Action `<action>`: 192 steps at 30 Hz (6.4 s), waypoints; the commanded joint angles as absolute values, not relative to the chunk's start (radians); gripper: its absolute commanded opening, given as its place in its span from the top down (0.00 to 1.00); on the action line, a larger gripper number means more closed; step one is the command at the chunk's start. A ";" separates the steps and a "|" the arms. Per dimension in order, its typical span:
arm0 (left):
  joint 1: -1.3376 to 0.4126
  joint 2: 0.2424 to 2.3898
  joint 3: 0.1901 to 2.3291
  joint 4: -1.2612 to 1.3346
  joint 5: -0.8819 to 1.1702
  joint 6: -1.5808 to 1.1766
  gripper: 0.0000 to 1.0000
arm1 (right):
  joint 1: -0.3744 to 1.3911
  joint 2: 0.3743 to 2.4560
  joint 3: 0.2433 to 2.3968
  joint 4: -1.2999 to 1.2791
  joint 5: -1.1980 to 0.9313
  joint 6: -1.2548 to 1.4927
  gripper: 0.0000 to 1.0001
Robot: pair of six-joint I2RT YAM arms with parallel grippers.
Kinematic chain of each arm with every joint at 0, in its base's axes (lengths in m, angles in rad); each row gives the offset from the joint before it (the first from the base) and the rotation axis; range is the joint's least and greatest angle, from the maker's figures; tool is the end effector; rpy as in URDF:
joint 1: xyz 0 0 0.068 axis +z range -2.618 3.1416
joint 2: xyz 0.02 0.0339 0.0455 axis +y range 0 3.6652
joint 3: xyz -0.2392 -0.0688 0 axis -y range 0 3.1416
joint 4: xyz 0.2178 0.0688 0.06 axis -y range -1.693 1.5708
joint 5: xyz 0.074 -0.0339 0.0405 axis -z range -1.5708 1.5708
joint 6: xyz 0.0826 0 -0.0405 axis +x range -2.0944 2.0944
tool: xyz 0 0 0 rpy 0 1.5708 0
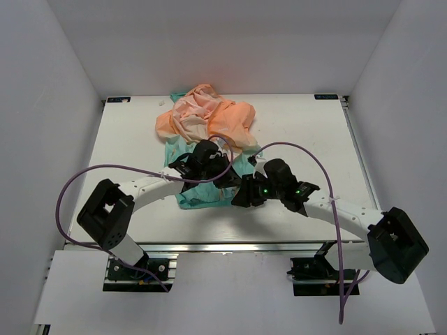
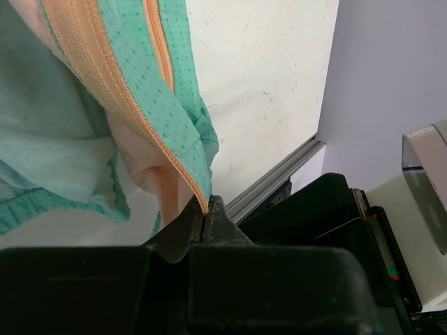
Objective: Zip up the jacket
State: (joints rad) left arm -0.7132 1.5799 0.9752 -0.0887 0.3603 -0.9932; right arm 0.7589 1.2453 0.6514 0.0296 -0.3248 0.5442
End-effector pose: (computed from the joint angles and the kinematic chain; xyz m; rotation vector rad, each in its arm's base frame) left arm 0.2470 -0.2522 0.1815 -0.1403 2.5606 -1.2092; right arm 0.1896 0.2161 0.1865 -0.4534 2.2678 1.0691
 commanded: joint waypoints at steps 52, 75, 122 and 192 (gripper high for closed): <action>-0.752 1.542 1.023 -0.124 0.308 -0.979 0.94 | 0.758 1.187 0.609 0.083 -0.398 0.457 1.00; -0.834 1.450 0.933 -0.172 0.413 -0.899 0.58 | 0.756 1.144 0.658 0.034 -0.169 0.525 1.00; -0.766 1.667 1.212 -0.683 -0.183 -0.755 0.50 | 0.721 0.991 0.617 -0.173 0.064 0.508 1.00; -0.784 1.743 1.267 -0.805 -0.333 -0.719 1.00 | 0.575 1.086 0.548 -0.150 0.008 0.520 1.00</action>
